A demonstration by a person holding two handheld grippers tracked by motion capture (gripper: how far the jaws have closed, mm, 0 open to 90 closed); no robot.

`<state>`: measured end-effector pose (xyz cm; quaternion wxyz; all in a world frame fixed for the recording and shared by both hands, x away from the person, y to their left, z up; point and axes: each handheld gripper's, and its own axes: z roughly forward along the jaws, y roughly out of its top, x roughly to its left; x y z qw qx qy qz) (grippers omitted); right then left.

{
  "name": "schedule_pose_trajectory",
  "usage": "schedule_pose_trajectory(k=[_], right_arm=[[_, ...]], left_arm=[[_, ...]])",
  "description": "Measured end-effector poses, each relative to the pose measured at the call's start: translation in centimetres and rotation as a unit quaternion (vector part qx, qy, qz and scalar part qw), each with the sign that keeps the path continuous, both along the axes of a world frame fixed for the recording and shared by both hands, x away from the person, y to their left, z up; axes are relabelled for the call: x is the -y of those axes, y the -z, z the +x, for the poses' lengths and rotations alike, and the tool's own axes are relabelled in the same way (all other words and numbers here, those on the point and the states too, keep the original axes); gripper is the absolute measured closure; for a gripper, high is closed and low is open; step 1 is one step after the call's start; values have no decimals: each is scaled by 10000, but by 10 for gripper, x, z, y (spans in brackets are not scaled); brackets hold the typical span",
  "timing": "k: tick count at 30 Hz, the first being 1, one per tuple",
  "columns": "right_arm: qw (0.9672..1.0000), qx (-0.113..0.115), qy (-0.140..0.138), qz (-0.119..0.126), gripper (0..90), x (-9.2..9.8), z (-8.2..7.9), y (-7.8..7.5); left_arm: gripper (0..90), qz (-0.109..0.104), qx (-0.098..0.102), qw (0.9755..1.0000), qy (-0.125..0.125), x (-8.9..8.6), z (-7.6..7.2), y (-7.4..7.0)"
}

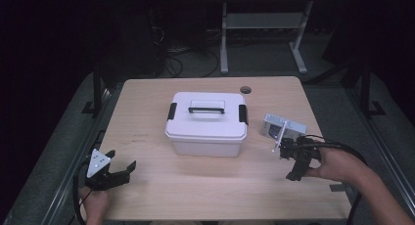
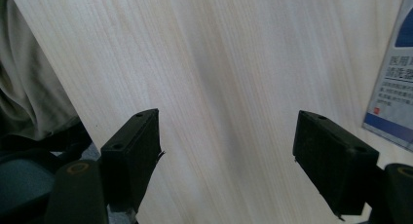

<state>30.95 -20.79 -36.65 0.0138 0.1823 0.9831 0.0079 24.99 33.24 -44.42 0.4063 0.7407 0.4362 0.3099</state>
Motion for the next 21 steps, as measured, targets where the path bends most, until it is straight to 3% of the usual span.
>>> schedule_pose_trajectory(k=[21], right_arm=[[9997,56,-196,-112,248,-11,1,-35]], left_arm=[[137,-27,21,10000,-9,-1,0,0]])
